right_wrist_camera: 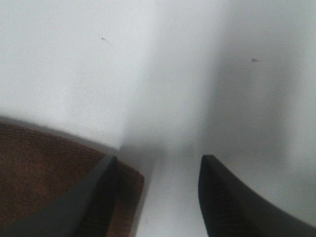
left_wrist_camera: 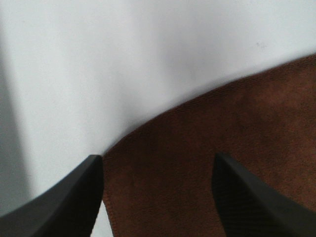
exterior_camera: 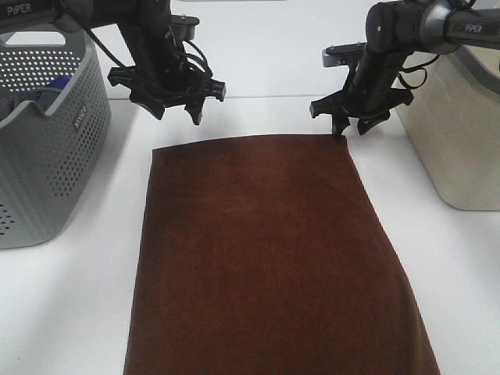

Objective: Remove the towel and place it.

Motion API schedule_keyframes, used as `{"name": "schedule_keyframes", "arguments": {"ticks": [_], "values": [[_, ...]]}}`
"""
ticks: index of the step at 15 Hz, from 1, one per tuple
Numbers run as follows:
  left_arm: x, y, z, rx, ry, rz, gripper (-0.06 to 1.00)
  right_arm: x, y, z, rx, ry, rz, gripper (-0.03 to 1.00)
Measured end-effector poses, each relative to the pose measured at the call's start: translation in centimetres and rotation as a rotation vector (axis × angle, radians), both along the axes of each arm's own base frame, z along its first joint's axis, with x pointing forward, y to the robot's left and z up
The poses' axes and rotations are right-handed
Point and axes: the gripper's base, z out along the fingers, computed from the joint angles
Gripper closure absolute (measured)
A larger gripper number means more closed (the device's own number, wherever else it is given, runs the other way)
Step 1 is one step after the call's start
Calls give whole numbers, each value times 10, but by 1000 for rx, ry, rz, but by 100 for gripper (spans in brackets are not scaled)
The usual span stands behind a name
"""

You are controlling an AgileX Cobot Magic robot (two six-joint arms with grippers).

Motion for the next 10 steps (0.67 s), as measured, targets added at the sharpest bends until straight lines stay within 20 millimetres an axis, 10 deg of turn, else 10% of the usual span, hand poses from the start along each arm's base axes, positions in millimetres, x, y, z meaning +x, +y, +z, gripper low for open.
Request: {"name": "schedule_keyframes", "arguments": {"ticks": [10], "values": [[0,0,0,2,4,0,33,-1,2,-14,25,44,-12,53]]}}
